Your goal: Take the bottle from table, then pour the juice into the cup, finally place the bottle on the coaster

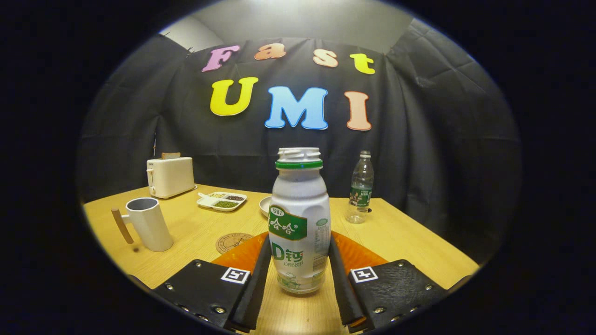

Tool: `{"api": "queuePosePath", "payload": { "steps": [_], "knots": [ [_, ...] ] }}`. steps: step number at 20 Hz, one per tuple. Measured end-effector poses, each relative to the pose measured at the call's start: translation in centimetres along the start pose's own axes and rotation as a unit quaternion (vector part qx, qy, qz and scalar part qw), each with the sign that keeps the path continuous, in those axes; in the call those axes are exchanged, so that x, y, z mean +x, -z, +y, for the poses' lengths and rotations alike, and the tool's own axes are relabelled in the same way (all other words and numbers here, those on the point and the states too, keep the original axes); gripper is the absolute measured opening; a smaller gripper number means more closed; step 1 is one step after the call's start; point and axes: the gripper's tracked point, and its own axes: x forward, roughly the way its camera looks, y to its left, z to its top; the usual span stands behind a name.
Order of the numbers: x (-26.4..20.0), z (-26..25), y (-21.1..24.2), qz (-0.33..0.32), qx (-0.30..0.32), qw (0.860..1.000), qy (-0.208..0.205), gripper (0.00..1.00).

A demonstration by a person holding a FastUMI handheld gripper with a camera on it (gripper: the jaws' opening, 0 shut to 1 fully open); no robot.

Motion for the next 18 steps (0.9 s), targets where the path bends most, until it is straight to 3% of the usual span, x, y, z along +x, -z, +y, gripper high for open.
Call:
{"api": "queuePosePath", "payload": {
  "steps": [8, 18],
  "knots": [
    [1.2, 2.3, -4.6, -0.023, -0.148, 0.989, 0.019, 0.64],
    [1.4, 5.9, -7.8, -0.055, -0.317, 0.946, 0.035, 0.64]
  ]
}}
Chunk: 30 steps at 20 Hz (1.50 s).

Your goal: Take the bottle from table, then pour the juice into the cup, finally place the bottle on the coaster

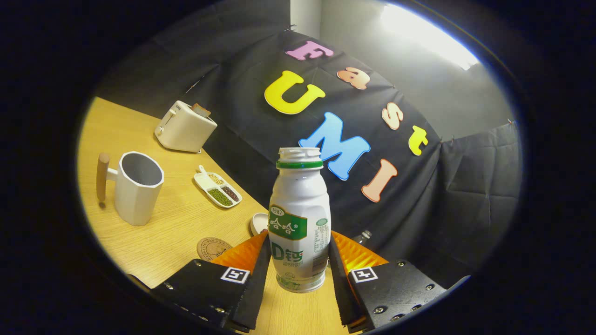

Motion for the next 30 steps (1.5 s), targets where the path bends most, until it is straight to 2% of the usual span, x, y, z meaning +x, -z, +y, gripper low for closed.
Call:
{"api": "queuePosePath", "payload": {
  "steps": [7, 13, 20, 30],
  "knots": [
    [0.1, 2.4, -2.7, -0.023, -0.078, 0.997, -0.01, 0.64],
    [0.1, 5.6, -4.4, -0.054, -0.177, 0.983, -0.016, 0.64],
    [0.1, 8.8, -5.0, -0.07, -0.197, 0.977, -0.038, 0.64],
    [0.0, 8.3, -5.0, -0.08, -0.256, 0.963, -0.017, 0.64]
  ]
}}
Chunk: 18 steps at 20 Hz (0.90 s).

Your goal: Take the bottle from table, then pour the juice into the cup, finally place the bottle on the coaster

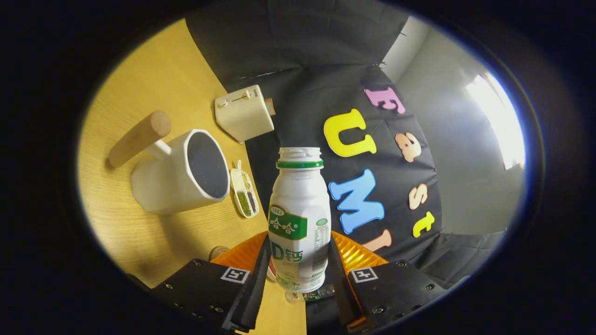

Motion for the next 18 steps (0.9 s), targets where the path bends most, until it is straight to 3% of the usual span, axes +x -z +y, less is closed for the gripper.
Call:
{"api": "queuePosePath", "payload": {
  "steps": [18],
  "knots": [
    [0.4, -0.1, -1.1, -0.015, -0.165, 0.985, 0.035, 0.64]
  ]
}}
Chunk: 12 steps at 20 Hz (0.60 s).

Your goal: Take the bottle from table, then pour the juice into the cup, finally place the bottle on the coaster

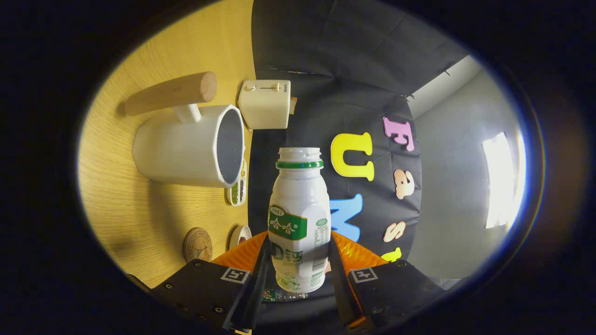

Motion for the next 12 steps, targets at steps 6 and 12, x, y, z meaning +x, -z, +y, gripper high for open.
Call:
{"api": "queuePosePath", "payload": {
  "steps": [6, 12],
  "knots": [
    [0.1, 0.01, 0.44, 0.001, -0.024, 1.0, 0.005, 0.64],
    [0.28, -0.13, 0.39, -0.001, -0.047, 0.999, 0.011, 0.64]
  ]
}}
